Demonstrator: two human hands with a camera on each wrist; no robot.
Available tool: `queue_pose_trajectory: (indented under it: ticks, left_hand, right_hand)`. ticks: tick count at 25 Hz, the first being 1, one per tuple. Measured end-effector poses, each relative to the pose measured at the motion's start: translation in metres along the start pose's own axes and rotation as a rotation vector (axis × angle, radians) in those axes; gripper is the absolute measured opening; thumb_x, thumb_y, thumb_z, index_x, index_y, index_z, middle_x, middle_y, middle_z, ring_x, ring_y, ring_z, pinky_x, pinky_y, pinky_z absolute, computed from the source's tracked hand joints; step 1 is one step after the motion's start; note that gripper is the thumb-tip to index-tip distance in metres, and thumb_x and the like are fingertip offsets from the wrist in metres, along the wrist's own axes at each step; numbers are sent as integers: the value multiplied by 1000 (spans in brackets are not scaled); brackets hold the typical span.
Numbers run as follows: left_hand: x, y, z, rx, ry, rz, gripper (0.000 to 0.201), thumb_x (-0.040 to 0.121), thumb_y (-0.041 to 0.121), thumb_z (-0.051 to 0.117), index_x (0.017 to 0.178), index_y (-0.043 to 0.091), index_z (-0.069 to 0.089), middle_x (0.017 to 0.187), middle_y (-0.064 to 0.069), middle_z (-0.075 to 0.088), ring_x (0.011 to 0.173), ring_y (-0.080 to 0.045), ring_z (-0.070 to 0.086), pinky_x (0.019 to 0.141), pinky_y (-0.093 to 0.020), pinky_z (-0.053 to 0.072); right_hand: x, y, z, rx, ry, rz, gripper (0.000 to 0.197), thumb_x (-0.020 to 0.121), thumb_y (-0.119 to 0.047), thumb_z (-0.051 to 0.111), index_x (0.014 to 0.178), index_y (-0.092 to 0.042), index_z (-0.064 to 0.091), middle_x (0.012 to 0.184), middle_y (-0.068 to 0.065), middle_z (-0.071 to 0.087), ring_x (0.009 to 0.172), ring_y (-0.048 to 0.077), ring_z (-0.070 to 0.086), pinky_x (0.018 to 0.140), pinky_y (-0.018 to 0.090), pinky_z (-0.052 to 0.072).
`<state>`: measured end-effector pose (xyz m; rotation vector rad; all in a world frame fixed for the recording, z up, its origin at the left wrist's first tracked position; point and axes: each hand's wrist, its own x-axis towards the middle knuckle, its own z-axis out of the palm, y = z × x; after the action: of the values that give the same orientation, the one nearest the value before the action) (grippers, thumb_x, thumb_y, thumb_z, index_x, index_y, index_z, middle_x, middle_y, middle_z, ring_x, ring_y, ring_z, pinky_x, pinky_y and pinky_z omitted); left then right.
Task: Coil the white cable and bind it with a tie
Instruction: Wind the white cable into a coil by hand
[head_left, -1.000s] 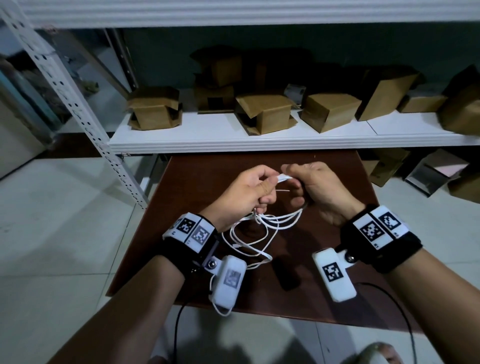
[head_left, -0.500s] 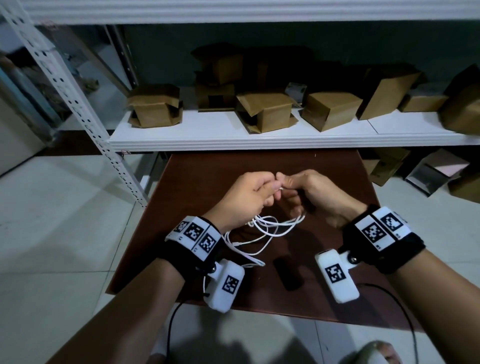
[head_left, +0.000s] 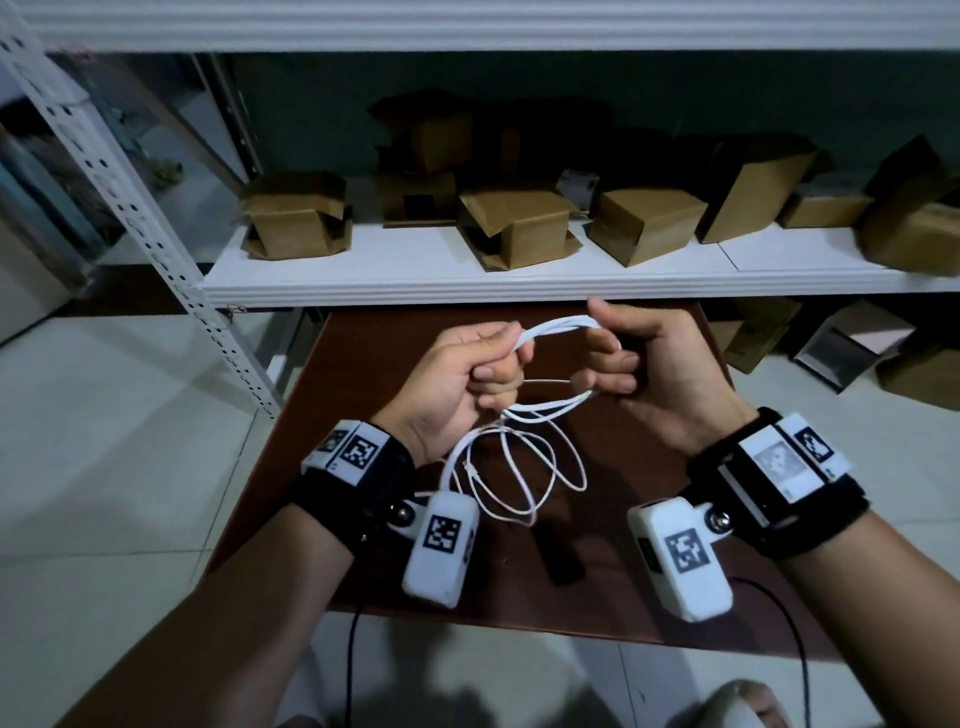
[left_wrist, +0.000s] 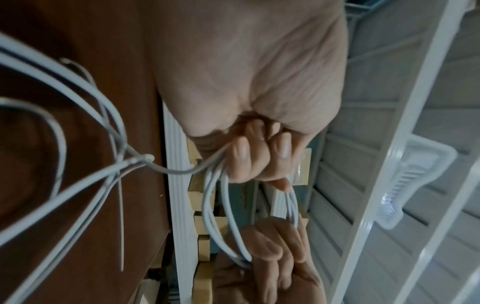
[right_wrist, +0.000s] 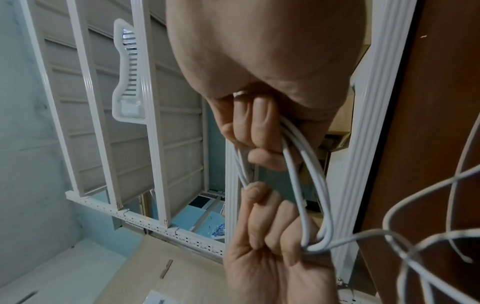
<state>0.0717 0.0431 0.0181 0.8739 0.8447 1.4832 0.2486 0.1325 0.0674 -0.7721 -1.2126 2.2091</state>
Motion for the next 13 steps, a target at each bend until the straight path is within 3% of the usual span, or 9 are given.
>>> queue_pose_trajectory:
  ticks: [5,8,13]
  left_hand:
    - [-5,3,-2,333,34,5,28,100,23,53,80,4,56,51,8,32,44,-2,20,42,-18,13]
    - [-5,2,-2,458,45,-8,31,108,17,51,80,5,58,51,7,34,44,-4,20,45,-25,11]
    - [-4,8,-8,578,115,-8,35,110,14,48,78,7,60,49,9,36,44,-6,20,47,-29,11]
  right_hand:
    - [-1,8,-8,-228,-185,113,36,87,-25,46,66,1,58,46,10,38,47,31,47,79,41,57]
    - [1,4,-12,-376,-215,119,39,86,-23,44,80,9,66,53,16,49,58,35,58,79,39,56]
    - [8,8,-13,-408,-187,107,41,93,-16,46,101,16,69,76,22,63,75,35,66,72,29,59]
